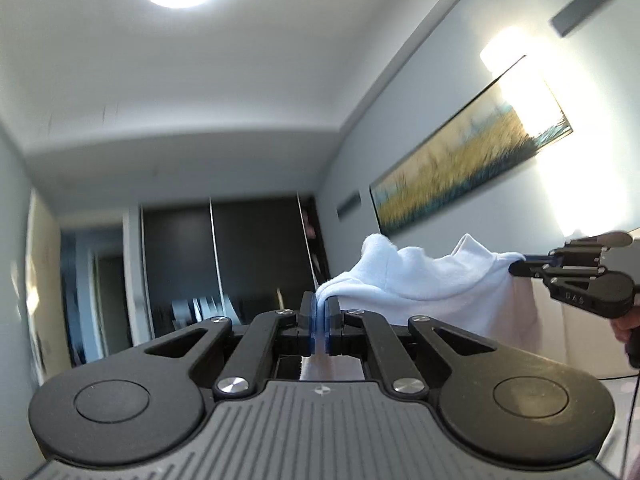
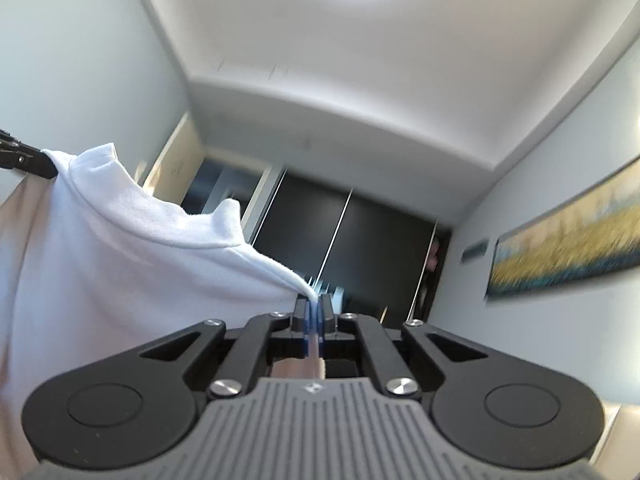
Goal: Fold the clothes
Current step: 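Hold the white garment up high with both grippers to shake it out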
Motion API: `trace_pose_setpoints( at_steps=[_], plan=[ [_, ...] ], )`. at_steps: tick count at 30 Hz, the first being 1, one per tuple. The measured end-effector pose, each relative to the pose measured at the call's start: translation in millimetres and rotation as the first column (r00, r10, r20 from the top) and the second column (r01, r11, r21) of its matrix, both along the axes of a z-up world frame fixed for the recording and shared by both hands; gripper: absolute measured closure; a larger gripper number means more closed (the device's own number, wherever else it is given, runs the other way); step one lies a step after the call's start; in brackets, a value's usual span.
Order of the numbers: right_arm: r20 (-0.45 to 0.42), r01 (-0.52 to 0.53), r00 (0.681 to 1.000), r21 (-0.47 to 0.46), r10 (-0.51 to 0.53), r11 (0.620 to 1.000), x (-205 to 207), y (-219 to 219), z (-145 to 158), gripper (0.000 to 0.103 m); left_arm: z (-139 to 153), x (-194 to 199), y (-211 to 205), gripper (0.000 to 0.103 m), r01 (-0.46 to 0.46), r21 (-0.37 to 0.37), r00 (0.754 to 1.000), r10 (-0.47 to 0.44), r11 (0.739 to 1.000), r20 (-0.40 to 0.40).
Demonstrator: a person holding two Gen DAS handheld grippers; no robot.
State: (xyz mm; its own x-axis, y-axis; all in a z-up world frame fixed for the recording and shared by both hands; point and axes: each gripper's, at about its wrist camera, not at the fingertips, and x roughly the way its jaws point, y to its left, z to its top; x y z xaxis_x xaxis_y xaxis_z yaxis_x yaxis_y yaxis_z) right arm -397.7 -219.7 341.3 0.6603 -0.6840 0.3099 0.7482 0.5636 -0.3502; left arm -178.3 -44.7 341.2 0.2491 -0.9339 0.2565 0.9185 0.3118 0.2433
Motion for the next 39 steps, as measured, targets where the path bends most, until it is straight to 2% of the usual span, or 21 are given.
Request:
trace_pose_setpoints(
  at_steps=[4, 9, 14, 18, 24, 28, 34, 39],
  plan=[
    [0.046, -0.037, 0.998, -0.065, 0.040, 0.997, -14.4, 25.1, 17.9, 0.099, 19.4, -19.8, 11.8, 0.101, -0.028, -0.039, 0.998, 0.030, 0.999, 0.049],
    [0.087, -0.052, 0.994, -0.121, 0.062, 0.991, -14.7, 37.2, 17.1, 0.099, 16.8, -18.0, 6.2, 0.101, -0.069, 0.005, 0.997, 0.069, 0.998, 0.032],
    [0.033, -0.077, 0.996, -0.075, 0.079, 0.994, 5.1, 20.3, 2.0, 0.099, -4.2, 11.0, -12.8, 0.101, -0.112, 0.100, 0.993, 0.116, 0.989, -0.028],
    [-0.038, -0.079, 0.996, 0.007, 0.079, 0.997, 32.7, -5.1, -19.3, 0.099, -30.7, 45.9, -40.8, 0.101, -0.141, 0.204, 0.985, 0.159, 0.969, -0.074],
    [-0.159, -0.043, 0.985, 0.124, 0.063, 0.991, 87.5, -54.5, -67.9, 0.099, -81.0, 96.2, -97.8, 0.101, -0.175, 0.343, 0.969, 0.224, 0.923, -0.107],
    [-0.236, -0.003, 0.970, 0.204, 0.053, 0.979, 127.4, -92.6, -103.6, 0.099, -120.2, 133.6, -137.2, 0.101, -0.177, 0.435, 0.960, 0.253, 0.883, -0.124],
    [-0.329, 0.059, 0.943, 0.330, 0.056, 0.942, 184.6, -165.1, -163.7, 0.099, -186.6, 189.4, -198.7, 0.101, -0.158, 0.567, 0.942, 0.295, 0.809, -0.160],
    [-0.399, 0.120, 0.914, 0.438, 0.073, 0.891, 239.3, -232.4, -216.9, 0.099, -245.7, 233.9, -248.2, 0.101, -0.122, 0.656, 0.921, 0.332, 0.745, -0.205]
  ],
)
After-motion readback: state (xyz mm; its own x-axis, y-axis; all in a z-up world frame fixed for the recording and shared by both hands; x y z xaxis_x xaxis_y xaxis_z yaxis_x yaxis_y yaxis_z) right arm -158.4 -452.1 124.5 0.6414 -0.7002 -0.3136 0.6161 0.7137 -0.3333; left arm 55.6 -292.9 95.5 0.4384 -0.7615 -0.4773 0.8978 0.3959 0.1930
